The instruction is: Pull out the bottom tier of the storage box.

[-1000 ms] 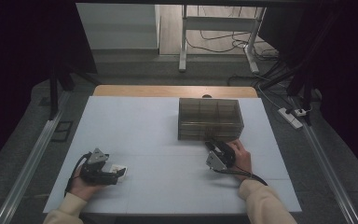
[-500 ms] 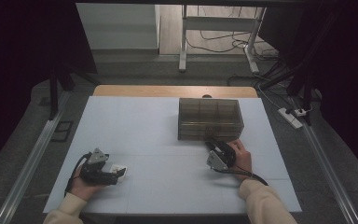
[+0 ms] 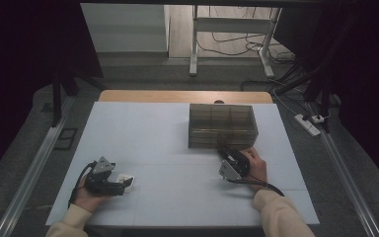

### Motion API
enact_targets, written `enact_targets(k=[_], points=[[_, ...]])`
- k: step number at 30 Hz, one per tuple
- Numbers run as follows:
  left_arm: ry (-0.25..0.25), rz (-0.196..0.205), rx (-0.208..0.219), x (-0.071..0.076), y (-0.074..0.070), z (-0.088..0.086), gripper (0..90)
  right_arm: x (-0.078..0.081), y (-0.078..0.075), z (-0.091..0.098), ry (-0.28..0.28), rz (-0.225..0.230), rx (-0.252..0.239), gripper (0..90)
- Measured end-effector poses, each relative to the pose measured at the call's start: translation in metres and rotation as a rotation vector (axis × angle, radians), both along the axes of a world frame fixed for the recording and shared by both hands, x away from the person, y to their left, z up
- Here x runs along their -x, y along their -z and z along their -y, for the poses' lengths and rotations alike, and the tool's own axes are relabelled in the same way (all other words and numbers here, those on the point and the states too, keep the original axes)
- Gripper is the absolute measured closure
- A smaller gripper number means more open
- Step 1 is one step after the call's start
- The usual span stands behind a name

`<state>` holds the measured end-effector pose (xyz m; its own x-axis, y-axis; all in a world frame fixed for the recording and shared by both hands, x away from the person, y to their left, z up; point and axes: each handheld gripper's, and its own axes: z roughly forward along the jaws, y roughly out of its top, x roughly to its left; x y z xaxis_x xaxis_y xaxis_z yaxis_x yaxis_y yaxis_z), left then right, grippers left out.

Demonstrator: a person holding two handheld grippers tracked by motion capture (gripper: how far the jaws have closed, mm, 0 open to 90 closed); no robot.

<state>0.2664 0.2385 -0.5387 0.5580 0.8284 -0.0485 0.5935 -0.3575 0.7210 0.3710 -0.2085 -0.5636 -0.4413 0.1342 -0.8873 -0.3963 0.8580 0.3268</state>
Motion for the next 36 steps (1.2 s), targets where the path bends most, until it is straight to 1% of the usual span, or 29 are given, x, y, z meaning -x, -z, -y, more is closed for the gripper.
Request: enact_targets(k=[3, 7, 11, 12, 16, 17, 22, 25, 29, 34, 36], points=[[0.002, 0.001, -0.001, 0.0001, -0.0001, 0.0, 10.2, -0.0008, 0.0002, 0.0005, -0.005, 0.005, 0.002, 74.6], [0.002, 0.001, -0.001, 0.0001, 0.0, 0.0, 10.2, -0.0015, -0.0004, 0.0025, -0.014, -0.003, 0.001, 74.7], [0.004, 0.001, -0.002, 0.0, 0.0001, 0.0002, 10.2, -0.0011, 0.0005, 0.0025, -0.02, 0.013, 0.018, 74.8], [0.004, 0.001, -0.002, 0.0001, 0.0, 0.0002, 10.2, -0.0006, 0.0004, 0.0025, -0.014, 0.018, 0.024, 74.9], [0.003, 0.002, -0.003, 0.0001, 0.0, 0.0002, 10.2, -0.0008, 0.0008, 0.0025, -0.015, 0.027, 0.022, 77.0], [0.004, 0.001, -0.004, 0.0, 0.0001, 0.0003, 10.2, -0.001, -0.0001, 0.0031, -0.014, 0.022, 0.021, 77.5], [0.004, 0.0, -0.004, -0.0001, 0.0002, 0.0003, 10.2, -0.0009, 0.001, 0.0025, -0.021, 0.036, 0.032, 77.7], [0.004, 0.0, -0.004, -0.0001, 0.0002, 0.0003, 10.2, -0.0015, 0.0022, 0.002, -0.031, 0.044, 0.027, 77.8], [0.002, 0.002, -0.002, 0.0001, 0.0, 0.0002, 10.2, 0.0001, 0.0018, 0.0017, -0.015, 0.056, 0.05, 77.9], [0.003, 0.004, -0.003, 0.0003, -0.0001, 0.0004, 10.2, -0.0001, 0.0019, 0.0019, -0.023, 0.053, 0.047, 78.5], [0.001, 0.003, -0.001, 0.0003, 0.0, 0.0, 10.2, 0.001, 0.0018, 0.002, -0.025, 0.064, 0.057, 79.0]])
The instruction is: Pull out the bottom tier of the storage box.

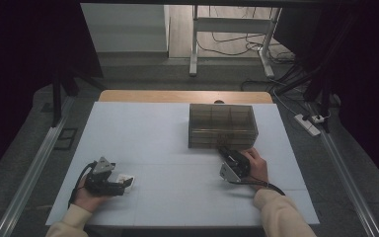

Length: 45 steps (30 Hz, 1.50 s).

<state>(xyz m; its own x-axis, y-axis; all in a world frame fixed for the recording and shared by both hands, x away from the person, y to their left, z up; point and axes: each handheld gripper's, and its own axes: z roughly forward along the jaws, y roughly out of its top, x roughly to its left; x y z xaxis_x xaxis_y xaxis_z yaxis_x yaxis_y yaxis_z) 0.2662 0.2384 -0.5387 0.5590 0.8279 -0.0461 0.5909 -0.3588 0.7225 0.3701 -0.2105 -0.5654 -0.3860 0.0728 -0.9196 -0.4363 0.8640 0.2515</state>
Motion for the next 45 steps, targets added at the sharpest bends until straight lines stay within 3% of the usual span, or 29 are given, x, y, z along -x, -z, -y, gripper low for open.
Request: enact_targets(k=[20, 45], points=[[-0.005, 0.003, 0.001, 0.0, 0.0, -0.001, 10.2, 0.004, 0.0, 0.001, -0.022, 0.033, -0.023, 79.9], [-0.008, 0.006, 0.0, 0.001, -0.001, -0.001, 10.2, 0.02, -0.001, 0.004, -0.025, 0.014, -0.011, 80.0]])
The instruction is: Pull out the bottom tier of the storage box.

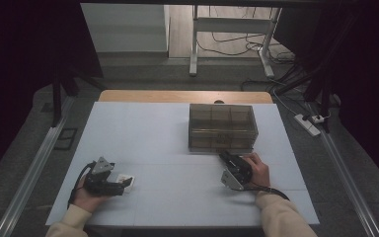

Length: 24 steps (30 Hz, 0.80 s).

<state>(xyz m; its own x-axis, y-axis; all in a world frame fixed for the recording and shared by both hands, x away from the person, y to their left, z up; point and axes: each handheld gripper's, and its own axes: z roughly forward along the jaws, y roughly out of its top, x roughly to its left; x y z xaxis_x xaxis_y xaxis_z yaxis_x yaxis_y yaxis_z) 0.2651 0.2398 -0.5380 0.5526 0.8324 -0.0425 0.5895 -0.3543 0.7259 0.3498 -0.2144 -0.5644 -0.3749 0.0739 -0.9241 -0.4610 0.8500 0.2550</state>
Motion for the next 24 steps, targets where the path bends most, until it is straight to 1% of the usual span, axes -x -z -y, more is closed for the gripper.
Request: enact_targets(k=[2, 4, 5, 6, 9, 10, 14, 18, 20, 22, 23, 24], points=[[0.0, 0.0, 0.0, 0.0, 0.0, -0.0001, 10.2, 0.0009, -0.0005, 0.0001, 0.002, -0.002, 0.004, 80.0], [0.001, 0.0, 0.0, -0.0001, 0.0001, -0.0001, 10.2, 0.0019, -0.0003, 0.0002, -0.003, -0.006, -0.006, 80.0], [0.001, -0.001, -0.001, -0.0001, 0.0001, -0.0002, 10.2, 0.0032, -0.0012, 0.0005, 0.004, -0.01, 0.001, 80.0], [0.001, -0.001, 0.0, -0.0002, 0.0001, -0.0002, 10.2, 0.0032, -0.0007, 0.0004, -0.005, -0.01, -0.007, 80.0], [0.001, 0.0, -0.001, -0.0001, 0.0001, 0.0, 10.2, 0.0053, -0.0006, 0.0005, 0.001, -0.013, -0.003, 80.0], [0.001, 0.0, -0.001, 0.0, 0.0, 0.0, 10.2, 0.0049, -0.0001, 0.0002, -0.007, -0.011, -0.006, 80.0], [0.001, 0.001, 0.0, 0.0001, -0.0001, -0.0001, 10.2, 0.0061, -0.0004, 0.0002, 0.003, -0.008, 0.002, 80.0], [0.001, 0.001, -0.001, -0.0001, 0.0, 0.0001, 10.2, 0.0061, -0.0003, 0.0, -0.008, -0.017, 0.001, 80.4], [0.001, 0.0, -0.003, -0.0003, 0.0002, 0.0003, 10.2, 0.0062, 0.0003, -0.0008, -0.016, -0.016, -0.008, 81.1], [0.002, 0.0, -0.003, -0.0004, 0.0004, 0.0007, 10.2, 0.0068, -0.0009, -0.0008, 0.001, -0.016, -0.015, 81.2], [0.002, -0.001, -0.004, -0.0003, 0.0003, 0.0008, 10.2, 0.0067, -0.0026, 0.0006, 0.012, -0.031, -0.017, 80.4], [0.003, 0.0, -0.004, -0.0002, 0.0002, 0.0008, 10.2, 0.0067, -0.0026, 0.0006, 0.012, -0.031, -0.017, 80.4]])
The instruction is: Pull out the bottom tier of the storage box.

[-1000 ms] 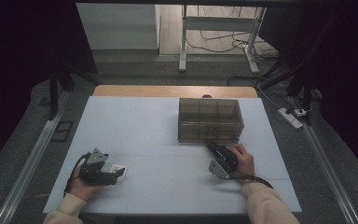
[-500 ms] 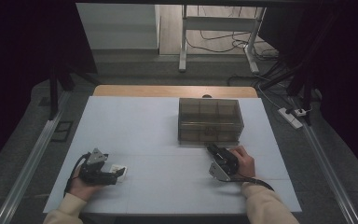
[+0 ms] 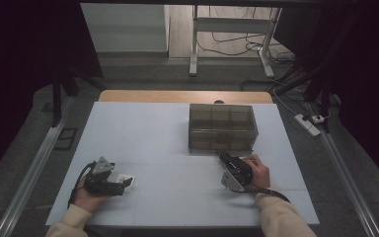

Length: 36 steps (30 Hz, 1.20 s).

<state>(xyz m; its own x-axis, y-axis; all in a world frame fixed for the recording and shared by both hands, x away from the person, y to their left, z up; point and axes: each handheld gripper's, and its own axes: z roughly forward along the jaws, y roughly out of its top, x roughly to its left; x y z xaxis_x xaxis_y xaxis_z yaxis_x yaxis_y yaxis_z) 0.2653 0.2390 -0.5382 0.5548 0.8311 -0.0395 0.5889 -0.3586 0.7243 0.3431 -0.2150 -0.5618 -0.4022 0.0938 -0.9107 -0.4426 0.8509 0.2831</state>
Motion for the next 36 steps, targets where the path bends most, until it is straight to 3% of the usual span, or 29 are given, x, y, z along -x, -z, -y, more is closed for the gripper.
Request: enact_targets(k=[2, 3, 4, 8, 12, 16, 23, 36], points=[[-0.001, 0.001, 0.002, 0.0, 0.0, 0.0, 10.2, 0.0, 0.0, 0.0, 0.012, -0.005, -0.015, 77.9], [0.0, 0.001, 0.002, 0.0, 0.0, 0.0, 10.2, 0.0, -0.003, 0.001, 0.025, -0.043, -0.049, 75.6], [-0.001, 0.0, 0.002, 0.0, 0.0, 0.0, 10.2, 0.0, -0.003, 0.001, 0.025, -0.043, -0.049, 75.6], [0.0, -0.001, -0.002, 0.0, 0.0, 0.0, 10.2, -0.003, -0.015, 0.004, 0.071, -0.199, -0.201, 72.3], [0.0, 0.0, -0.001, 0.0, 0.0, 0.0, 10.2, -0.006, -0.025, 0.008, 0.091, -0.288, -0.285, 65.8], [0.001, 0.0, -0.002, 0.0, 0.0, 0.0, 10.2, -0.007, -0.03, 0.01, 0.1, -0.359, -0.337, 62.1], [0.002, 0.0, -0.002, 0.0, 0.0, 0.0, 10.2, -0.008, -0.032, 0.009, 0.102, -0.431, -0.346, 57.9], [0.003, -0.002, -0.003, -0.001, 0.0, 0.0, 10.3, -0.006, -0.039, 0.006, 0.085, -0.468, -0.366, 56.5]])
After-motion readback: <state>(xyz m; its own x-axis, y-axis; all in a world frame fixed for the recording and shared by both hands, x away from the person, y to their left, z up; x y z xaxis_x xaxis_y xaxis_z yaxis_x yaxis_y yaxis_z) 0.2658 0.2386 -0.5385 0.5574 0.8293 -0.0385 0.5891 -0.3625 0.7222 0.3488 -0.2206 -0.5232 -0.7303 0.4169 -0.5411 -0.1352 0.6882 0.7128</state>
